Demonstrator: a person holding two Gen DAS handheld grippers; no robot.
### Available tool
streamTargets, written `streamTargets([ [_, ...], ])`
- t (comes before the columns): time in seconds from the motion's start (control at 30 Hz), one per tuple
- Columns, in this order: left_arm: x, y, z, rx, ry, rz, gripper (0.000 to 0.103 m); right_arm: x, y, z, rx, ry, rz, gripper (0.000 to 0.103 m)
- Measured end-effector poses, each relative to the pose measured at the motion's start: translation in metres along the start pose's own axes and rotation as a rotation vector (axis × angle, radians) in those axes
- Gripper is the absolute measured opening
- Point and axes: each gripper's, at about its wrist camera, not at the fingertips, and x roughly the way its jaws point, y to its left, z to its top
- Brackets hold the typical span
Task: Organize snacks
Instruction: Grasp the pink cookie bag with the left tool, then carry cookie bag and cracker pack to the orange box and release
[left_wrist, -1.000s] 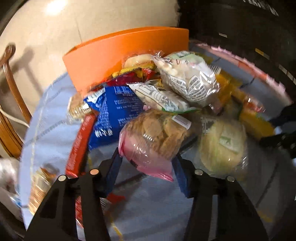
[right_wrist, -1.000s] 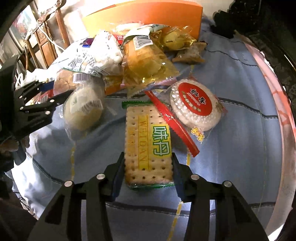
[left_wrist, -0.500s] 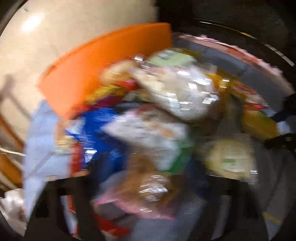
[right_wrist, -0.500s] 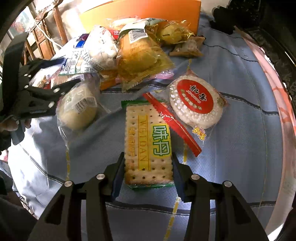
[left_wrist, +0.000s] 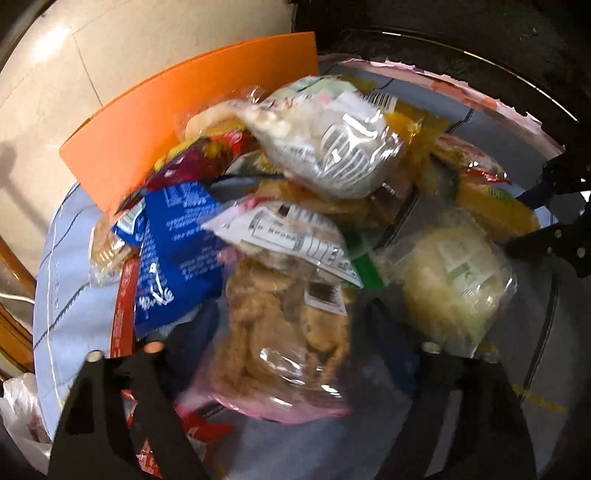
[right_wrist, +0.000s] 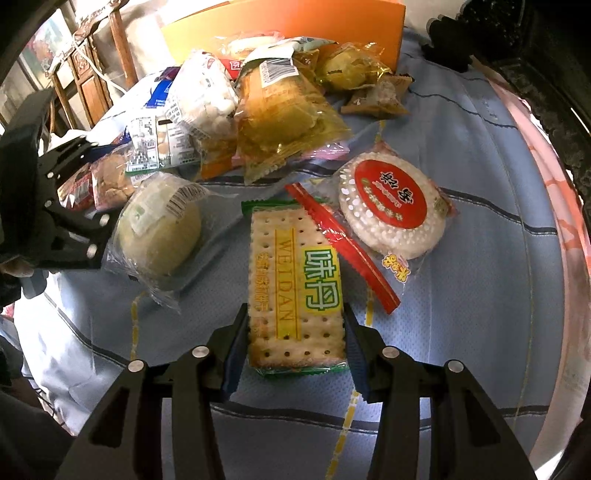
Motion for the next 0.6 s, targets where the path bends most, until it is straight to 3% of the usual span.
streamTargets([
  [0.23,0.002,0.001,0.007,-0.054,0.029,-0.033,0.052,-0.001,0.001,-0.002,-0.002,0.0,0.007,0.048],
  [0.43,-0.034,0.01,-0.002,-0.192,-0.045,-0.042,0.051,0.0,-0.004,0.0,0.018,0.002,0.022,0.048],
  [0.6,-0.07,0.021,-0.009,-0.303,-0.087,0.004,0.051,-0.009,-0.007,0.002,0.032,-0.025,0.055,0.047],
])
